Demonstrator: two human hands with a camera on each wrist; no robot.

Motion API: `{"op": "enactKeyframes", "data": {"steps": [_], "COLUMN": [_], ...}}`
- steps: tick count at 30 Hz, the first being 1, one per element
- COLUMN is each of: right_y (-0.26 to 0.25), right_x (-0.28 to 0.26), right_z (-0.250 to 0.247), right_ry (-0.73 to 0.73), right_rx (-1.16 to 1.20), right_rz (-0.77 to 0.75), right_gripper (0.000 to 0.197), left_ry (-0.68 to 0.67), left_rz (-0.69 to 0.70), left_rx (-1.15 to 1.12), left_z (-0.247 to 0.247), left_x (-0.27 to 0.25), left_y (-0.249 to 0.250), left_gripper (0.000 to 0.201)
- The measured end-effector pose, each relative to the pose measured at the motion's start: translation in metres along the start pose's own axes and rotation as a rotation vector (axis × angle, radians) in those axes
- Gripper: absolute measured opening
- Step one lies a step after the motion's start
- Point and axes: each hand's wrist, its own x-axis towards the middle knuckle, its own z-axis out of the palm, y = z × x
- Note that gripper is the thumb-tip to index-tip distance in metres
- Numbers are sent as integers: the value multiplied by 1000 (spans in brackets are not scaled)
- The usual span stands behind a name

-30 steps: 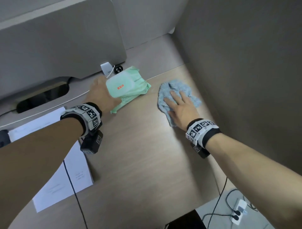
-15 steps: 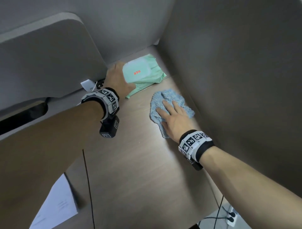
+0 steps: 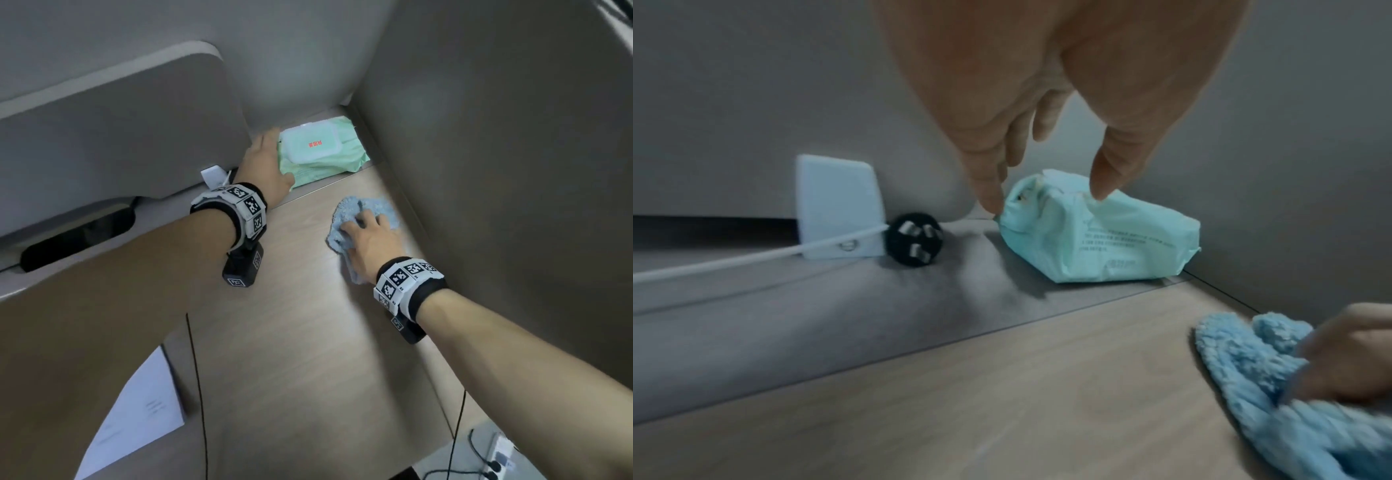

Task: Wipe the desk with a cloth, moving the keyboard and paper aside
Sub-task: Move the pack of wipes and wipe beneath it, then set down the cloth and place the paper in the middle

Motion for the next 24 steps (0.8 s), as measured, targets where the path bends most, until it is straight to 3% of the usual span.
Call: {"op": "enactKeyframes", "data": {"steps": [4, 8, 11, 14, 24], "right_y": [-27, -90, -148, -214, -478], "right_x": [-10, -30, -48, -68, -174], "right_z": [-1, 2, 6, 13, 96], "right_ry": [19, 17, -16, -44, -155], "right_rx": [181, 203, 198, 155, 45], "right_rz": [-19, -200, -357, -511, -964], "right_gripper": [47, 46, 47, 48, 40], "left_ry": [17, 94, 197, 291, 504], "left_rz": [-69, -237, -410, -581, -957], "left_rx": [-34, -51, -103, -88, -92], "left_z": [-29, -65, -93, -123, -189], "left_x": [-58, -141, -214, -297, -565], "left_y": [-23, -77, -122, -166, -321], "left_gripper": [65, 51, 30, 13, 16]}}
